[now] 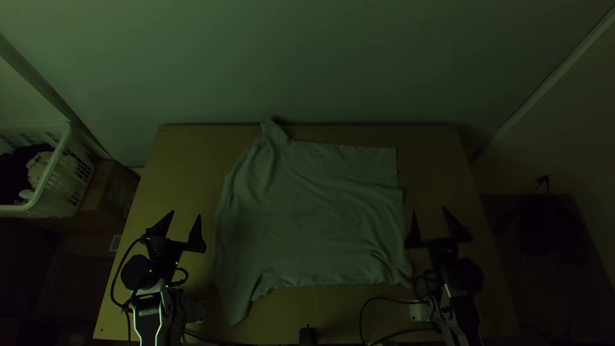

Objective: Fold the t-shirt

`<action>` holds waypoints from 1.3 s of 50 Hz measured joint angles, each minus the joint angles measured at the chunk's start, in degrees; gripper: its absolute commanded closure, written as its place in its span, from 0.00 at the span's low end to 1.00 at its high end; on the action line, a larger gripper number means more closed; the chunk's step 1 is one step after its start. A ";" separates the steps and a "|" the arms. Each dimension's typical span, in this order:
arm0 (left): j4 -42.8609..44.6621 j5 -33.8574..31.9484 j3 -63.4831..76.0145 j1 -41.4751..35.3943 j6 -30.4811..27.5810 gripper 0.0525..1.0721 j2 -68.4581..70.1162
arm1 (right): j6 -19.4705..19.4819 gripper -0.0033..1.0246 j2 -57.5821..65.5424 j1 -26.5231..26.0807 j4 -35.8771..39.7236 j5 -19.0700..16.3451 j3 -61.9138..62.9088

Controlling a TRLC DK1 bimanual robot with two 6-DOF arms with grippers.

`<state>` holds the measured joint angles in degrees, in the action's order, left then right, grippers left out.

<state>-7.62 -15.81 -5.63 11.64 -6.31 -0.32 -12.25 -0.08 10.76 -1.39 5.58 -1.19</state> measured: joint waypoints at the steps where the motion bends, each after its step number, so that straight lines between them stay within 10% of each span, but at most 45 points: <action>1: 0.00 0.02 0.00 0.00 0.00 0.04 0.00 | 0.00 0.05 0.00 0.00 0.00 0.00 0.00; 20: 0.00 0.02 0.00 0.00 0.00 0.04 0.00 | 0.13 0.05 0.00 0.02 0.00 0.00 0.00; 46: 0.00 -0.02 0.00 -1.44 0.00 0.04 0.00 | 11.21 0.05 0.00 4.94 0.15 -0.66 0.00; 65: 0.00 -0.22 0.00 -5.11 0.02 0.04 0.00 | 11.89 0.05 0.00 -2.25 0.24 -1.07 0.00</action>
<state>-7.62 -16.03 -5.63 6.52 -6.28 -0.32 -0.36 -0.08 8.51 -1.15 4.51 -1.19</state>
